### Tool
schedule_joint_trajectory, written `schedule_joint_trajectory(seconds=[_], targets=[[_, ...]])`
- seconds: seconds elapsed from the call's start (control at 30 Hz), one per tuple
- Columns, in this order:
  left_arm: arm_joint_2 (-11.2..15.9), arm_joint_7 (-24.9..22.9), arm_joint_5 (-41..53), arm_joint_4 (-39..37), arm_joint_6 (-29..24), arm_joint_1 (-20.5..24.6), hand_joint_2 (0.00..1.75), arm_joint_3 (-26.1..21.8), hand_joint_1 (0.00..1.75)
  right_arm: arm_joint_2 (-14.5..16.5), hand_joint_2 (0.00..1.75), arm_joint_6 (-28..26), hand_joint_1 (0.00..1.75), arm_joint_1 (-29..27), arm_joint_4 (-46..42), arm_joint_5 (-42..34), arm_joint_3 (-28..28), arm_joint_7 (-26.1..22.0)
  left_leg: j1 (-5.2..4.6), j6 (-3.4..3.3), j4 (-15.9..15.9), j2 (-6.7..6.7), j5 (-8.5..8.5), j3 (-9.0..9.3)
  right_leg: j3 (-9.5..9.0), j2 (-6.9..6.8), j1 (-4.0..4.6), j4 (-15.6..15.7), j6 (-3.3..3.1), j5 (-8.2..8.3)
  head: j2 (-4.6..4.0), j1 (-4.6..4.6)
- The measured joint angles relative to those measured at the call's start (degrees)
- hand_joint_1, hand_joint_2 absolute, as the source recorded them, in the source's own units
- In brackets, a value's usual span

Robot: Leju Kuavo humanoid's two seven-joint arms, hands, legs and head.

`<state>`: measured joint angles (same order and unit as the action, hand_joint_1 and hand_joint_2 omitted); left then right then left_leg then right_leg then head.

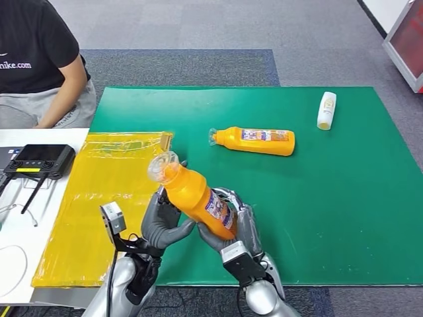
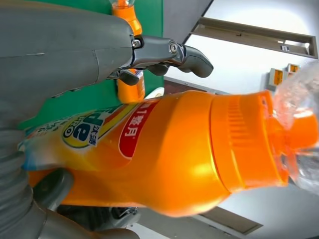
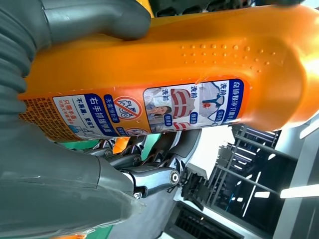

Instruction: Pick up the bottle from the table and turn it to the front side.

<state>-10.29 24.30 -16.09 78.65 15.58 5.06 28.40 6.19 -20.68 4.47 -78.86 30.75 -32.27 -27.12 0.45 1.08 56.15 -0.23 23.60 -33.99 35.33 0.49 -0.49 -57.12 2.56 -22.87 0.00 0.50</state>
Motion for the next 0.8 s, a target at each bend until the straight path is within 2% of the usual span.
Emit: schedule_joint_trajectory(seconds=[0.73,0.77,0.8], targets=[[0.02,0.51,1.6,-1.48,-0.04,2.11,1.75,-0.01,0.0,0.0,1.75,-1.54,1.46,-0.28,-0.1,2.44,-2.0,-1.19,0.0,0.0,0.0,0.0,0.0,-0.01,0.01,0.0,0.0,0.0,0.0,0.0,0.0,-0.01],[0.02,0.54,1.62,-1.51,-0.03,2.15,1.75,-0.01,0.04,0.0,1.75,-1.55,1.44,-0.26,-0.1,2.48,-2.05,-1.19,0.0,0.0,0.0,0.0,0.0,-0.01,0.01,0.0,0.0,0.0,0.0,0.0,0.0,-0.01],[0.02,0.55,1.62,-1.56,-0.02,2.2,1.75,-0.01,0.41,0.0,1.75,-1.55,1.43,-0.24,-0.11,2.5,-2.11,-1.19,0.0,0.0,0.0,0.0,0.0,-0.01,0.01,0.0,0.0,0.0,0.0,0.0,0.0,-0.01]])
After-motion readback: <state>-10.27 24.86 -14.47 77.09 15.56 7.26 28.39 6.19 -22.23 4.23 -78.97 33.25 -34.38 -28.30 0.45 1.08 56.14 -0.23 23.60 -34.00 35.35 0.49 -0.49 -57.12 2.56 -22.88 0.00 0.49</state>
